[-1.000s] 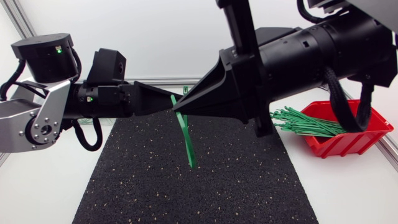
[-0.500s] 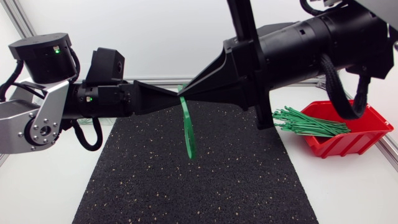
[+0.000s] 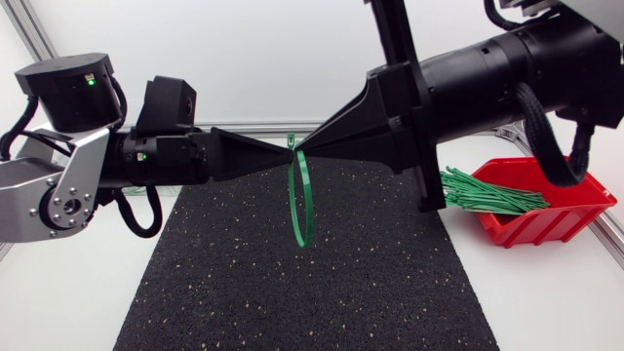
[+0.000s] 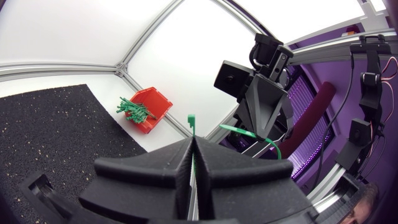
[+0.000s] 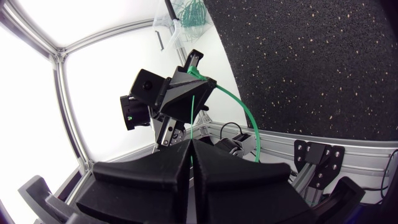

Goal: Take a green cable tie from the red box, thread the tail through the head to close it, then place it in the transparent bin on the left.

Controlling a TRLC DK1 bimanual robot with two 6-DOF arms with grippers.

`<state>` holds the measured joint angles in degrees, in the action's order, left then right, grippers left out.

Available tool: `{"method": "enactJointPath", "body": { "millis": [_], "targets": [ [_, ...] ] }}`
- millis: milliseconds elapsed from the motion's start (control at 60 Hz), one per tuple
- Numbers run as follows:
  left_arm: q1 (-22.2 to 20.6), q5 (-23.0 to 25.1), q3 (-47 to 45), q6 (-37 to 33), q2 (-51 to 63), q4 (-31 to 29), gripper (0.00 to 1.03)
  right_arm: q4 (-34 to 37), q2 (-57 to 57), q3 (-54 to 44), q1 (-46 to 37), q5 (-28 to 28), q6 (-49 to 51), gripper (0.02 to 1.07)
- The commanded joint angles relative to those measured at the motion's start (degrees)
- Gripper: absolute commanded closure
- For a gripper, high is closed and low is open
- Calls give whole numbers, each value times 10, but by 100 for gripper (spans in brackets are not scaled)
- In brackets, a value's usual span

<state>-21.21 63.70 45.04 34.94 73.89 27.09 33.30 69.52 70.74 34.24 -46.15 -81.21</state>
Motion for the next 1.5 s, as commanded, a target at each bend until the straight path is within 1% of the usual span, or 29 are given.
{"method": "enactJointPath", "body": {
  "millis": [0,67,250,350,467,583,700,917,1050,1100,1233,1483],
  "targets": [
    [-7,-3,-13,12,3,9,100,22,-7,19,-8,3,-30,102],
    [-7,-5,-13,16,3,10,100,43,0,33,-7,2,-29,102],
    [-11,-6,-13,25,0,13,100,63,5,53,-3,4,-37,102],
    [-18,-11,-9,33,-1,16,100,63,12,63,7,5,-43,102],
    [-21,-31,1,37,-1,16,100,59,18,66,17,7,-50,102],
    [-9,-45,17,40,3,16,100,58,28,65,20,6,-54,102],
    [-2,-45,20,43,7,16,100,48,29,57,13,4,-62,101],
    [15,-45,23,58,9,26,100,-5,19,28,9,5,-88,101],
    [17,-46,20,81,13,60,100,-17,16,25,7,6,-92,101],
    [12,-45,20,95,17,82,100,-21,16,25,7,7,-95,102],
    [-5,-48,21,111,18,102,100,-23,14,29,5,10,-101,101],
    [-28,-72,15,133,-15,105,100,-23,5,36,5,12,-108,102]
  ]
}}
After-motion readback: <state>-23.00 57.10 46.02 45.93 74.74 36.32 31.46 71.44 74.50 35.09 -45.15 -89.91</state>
